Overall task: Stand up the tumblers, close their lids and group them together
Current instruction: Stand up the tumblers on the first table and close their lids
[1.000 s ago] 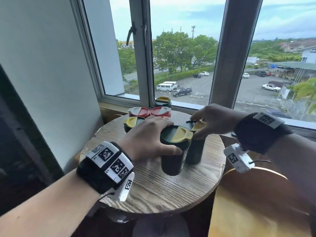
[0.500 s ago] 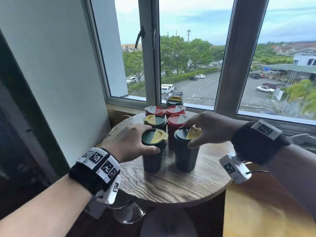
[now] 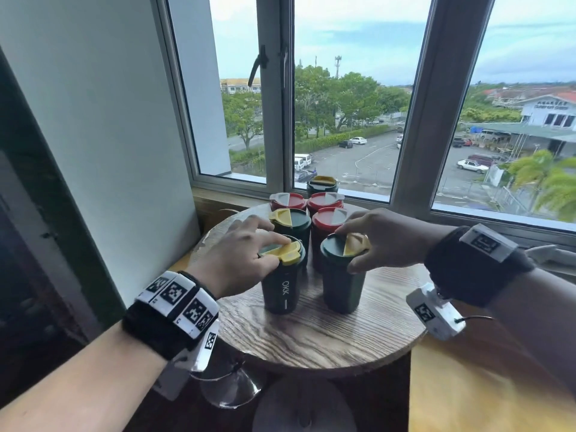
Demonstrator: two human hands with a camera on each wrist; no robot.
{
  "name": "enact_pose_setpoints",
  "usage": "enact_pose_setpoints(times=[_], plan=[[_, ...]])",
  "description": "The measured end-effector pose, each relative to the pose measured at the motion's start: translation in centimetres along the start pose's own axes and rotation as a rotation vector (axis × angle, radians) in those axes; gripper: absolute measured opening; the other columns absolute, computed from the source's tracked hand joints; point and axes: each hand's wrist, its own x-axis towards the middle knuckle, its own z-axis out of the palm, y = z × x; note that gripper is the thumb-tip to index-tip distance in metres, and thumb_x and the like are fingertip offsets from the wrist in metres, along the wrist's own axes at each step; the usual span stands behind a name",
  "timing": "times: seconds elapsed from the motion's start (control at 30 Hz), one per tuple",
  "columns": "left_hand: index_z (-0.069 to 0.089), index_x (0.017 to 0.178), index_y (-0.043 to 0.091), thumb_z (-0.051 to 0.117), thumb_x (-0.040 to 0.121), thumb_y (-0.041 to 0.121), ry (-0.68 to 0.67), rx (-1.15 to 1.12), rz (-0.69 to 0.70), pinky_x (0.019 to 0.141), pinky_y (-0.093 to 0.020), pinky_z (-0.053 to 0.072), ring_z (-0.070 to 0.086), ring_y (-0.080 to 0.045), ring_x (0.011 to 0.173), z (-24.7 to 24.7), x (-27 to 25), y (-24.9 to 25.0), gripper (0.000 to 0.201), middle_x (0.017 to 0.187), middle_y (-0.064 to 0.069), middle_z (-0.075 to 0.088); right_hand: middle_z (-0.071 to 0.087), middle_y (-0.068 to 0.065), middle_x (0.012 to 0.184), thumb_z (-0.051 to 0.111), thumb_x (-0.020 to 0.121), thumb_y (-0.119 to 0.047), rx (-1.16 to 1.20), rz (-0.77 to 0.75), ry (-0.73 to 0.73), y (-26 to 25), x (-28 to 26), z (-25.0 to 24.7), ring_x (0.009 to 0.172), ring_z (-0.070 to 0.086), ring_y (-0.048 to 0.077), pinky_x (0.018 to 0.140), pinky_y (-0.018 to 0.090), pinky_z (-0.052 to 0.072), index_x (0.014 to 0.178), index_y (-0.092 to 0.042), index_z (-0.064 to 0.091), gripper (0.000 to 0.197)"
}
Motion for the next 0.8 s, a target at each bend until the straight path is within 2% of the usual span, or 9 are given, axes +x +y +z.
enact_pose_setpoints(times=[0.07,0.13,0.2,0.3,0.47,0.57,0.67,0.73,0.8], plan=[[0.063,0.129,0.045,0.039,0.082,0.074,0.028,0.043,-0.003,0.104,-0.038,0.037,0.040,-0.011,0.119,0.2,0.0,0.3,0.060,0.123,0.012,0.049,0.063,-0.008,0.129,0.082,0.073,-0.054,-0.012,-0.003,-0.004,0.0,0.0,0.0,0.112,0.060,0.016,0.098,0.042,0.052,0.141,-0.025,0.063,0.076],[0.067,0.125,0.041,0.041,0.077,0.085,0.065,0.089,0.036,0.097,-0.037,0.042,0.045,-0.011,0.112,0.3,0.1,0.8,0.069,0.113,0.011,0.052,0.063,-0.009,0.130,0.082,0.073,-0.054,-0.014,-0.003,-0.006,-0.1,0.0,-0.1,0.113,0.059,0.016,0.099,0.042,0.052,0.141,-0.026,0.063,0.076],[0.070,0.121,0.039,0.051,0.080,0.075,0.075,0.047,0.066,0.095,-0.039,0.046,0.050,-0.012,0.108,0.2,0.2,0.9,0.058,0.107,0.012,0.054,0.063,-0.009,0.130,0.082,0.074,-0.053,-0.015,-0.004,-0.013,-0.1,0.0,-0.1,0.114,0.059,0.016,0.100,0.042,0.052,0.141,-0.026,0.063,0.075],[0.074,0.118,0.036,0.058,0.087,0.042,0.053,-0.090,0.121,0.096,-0.040,0.048,0.053,-0.009,0.107,-0.1,0.3,0.7,0.035,0.106,0.015,0.058,0.062,-0.009,0.133,0.082,0.075,-0.051,-0.017,-0.003,-0.020,-0.2,-0.1,-0.2,0.117,0.058,0.016,0.102,0.041,0.051,0.143,-0.027,0.061,0.075],[0.079,0.106,0.036,0.062,0.093,0.016,0.150,-0.164,0.114,0.102,-0.033,0.045,0.053,-0.006,0.113,0.4,0.3,0.1,0.029,0.114,0.014,0.061,0.061,-0.010,0.135,0.083,0.077,-0.046,-0.021,0.001,-0.020,-0.4,-0.2,-0.4,0.118,0.056,0.014,0.102,0.037,0.050,0.144,-0.026,0.059,0.074],[0.074,0.107,0.035,0.060,0.091,0.038,0.169,-0.117,-0.041,0.094,-0.034,0.047,0.055,-0.011,0.111,0.5,0.4,0.8,0.021,0.117,0.010,0.057,0.058,-0.009,0.134,0.082,0.077,-0.052,-0.020,0.001,-0.026,-0.4,-0.1,-0.4,0.117,0.056,0.015,0.102,0.040,0.050,0.142,-0.028,0.060,0.073],[0.060,0.115,0.032,0.048,0.070,0.087,0.114,0.098,-0.158,0.088,-0.036,0.051,0.058,-0.017,0.108,1.2,0.6,1.3,0.072,0.121,0.005,0.056,0.057,-0.011,0.132,0.080,0.073,-0.064,-0.002,0.009,-0.013,-0.4,-0.3,-0.4,0.116,0.056,0.013,0.100,0.037,0.051,0.138,-0.030,0.063,0.075],[0.058,0.112,0.030,0.047,0.064,0.092,0.142,0.142,-0.150,0.088,-0.034,0.051,0.059,-0.018,0.106,1.6,0.8,1.5,0.080,0.120,0.003,0.059,0.058,-0.013,0.129,0.080,0.071,-0.067,-0.009,0.013,-0.011,-0.5,-0.4,-0.5,0.113,0.056,0.012,0.096,0.035,0.052,0.137,-0.031,0.063,0.077],[0.062,0.110,0.028,0.061,0.069,0.077,0.170,0.096,-0.136,0.084,-0.031,0.049,0.059,-0.018,0.104,1.5,0.9,1.4,0.064,0.120,0.001,0.061,0.059,-0.015,0.125,0.081,0.071,-0.065,-0.008,0.016,-0.006,-0.5,-0.4,-0.5,0.112,0.057,0.011,0.095,0.034,0.052,0.136,-0.031,0.064,0.076]])
